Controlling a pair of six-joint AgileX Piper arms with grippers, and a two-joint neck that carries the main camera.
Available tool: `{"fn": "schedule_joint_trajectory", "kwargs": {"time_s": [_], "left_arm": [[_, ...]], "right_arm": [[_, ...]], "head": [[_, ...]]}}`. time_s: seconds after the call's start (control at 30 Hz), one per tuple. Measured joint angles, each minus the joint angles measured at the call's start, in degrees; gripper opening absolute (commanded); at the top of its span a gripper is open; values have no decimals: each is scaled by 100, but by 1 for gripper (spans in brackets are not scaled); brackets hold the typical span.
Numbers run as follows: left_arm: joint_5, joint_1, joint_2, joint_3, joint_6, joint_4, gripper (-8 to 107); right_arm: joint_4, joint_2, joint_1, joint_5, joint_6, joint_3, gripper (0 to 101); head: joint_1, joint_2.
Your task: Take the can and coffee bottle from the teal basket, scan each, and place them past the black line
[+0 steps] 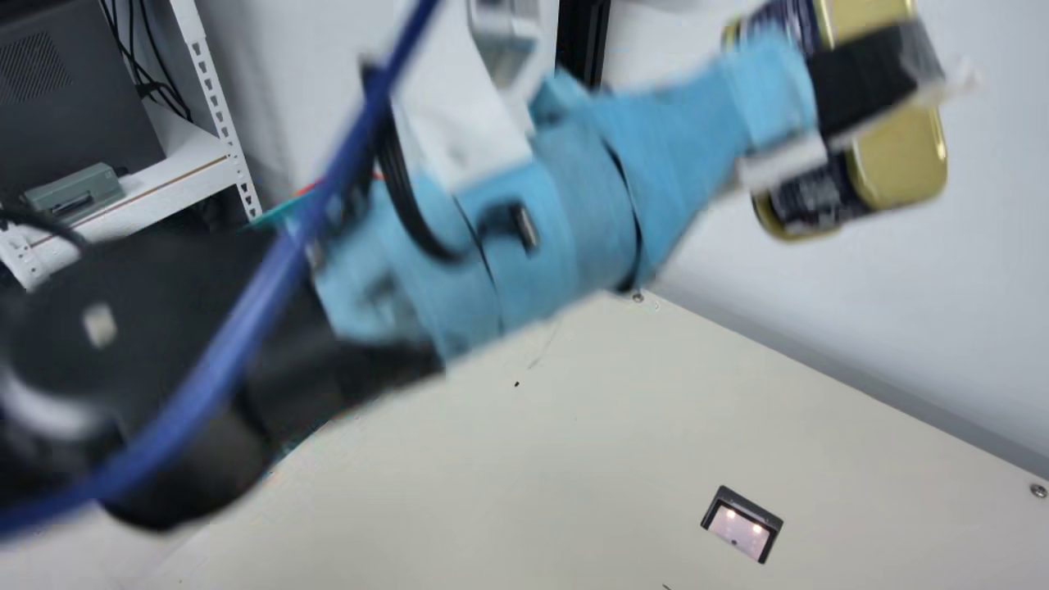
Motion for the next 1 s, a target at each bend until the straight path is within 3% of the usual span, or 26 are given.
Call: {"fn": "schedule_joint_trajectory", "kwargs": {"time_s": [0.1, 0.23, 0.57, 1.0], "left_arm": [[-643, -468, 49, 488, -690, 651, 10], [-1125, -609, 49, 591, -1139, 1090, 10], [-1124, -609, 62, 845, -1229, 1408, 10], [-1202, -126, -16, 2392, -2037, 3400, 10]], "right_arm": [[0, 0, 0, 0, 0, 0, 101], [0, 0, 0, 0, 0, 0, 101], [0, 0, 0, 0, 0, 0, 101], [0, 0, 0, 0, 0, 0, 101]], "head": [[29, 0], [0, 0], [0, 0], [0, 0]]}}
